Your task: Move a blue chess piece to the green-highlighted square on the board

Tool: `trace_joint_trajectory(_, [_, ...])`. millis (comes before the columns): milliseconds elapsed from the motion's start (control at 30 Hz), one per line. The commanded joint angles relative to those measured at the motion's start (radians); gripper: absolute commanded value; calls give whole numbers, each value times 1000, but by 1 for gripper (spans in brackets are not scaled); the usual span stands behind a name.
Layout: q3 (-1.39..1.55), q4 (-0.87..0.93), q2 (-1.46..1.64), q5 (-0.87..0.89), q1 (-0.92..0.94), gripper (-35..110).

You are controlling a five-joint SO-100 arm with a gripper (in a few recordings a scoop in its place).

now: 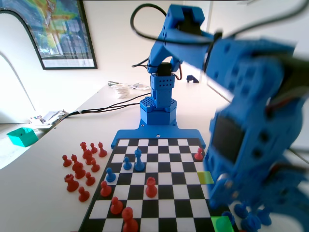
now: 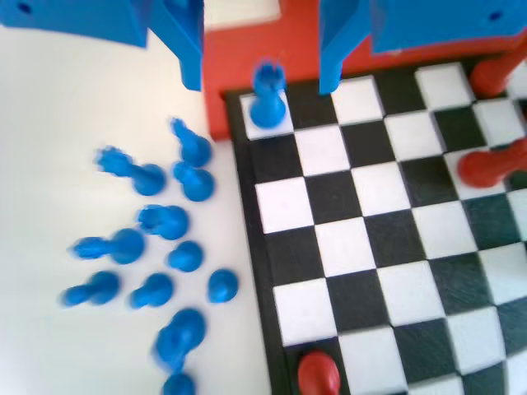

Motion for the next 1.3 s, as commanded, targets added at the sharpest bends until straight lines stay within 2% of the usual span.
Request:
trace_joint_trajectory(0, [31,78,284,-12,-21,20])
trace_joint_trajectory(500, [497,253,959,-216,-21,16])
trace_joint_trajectory(600, [591,299,1104,-288,-5,6])
trace_joint_trajectory(900, [683,495,1433,-462,81,1])
trace_joint_trajectory(1267, [914,495,1789,-598,206,1])
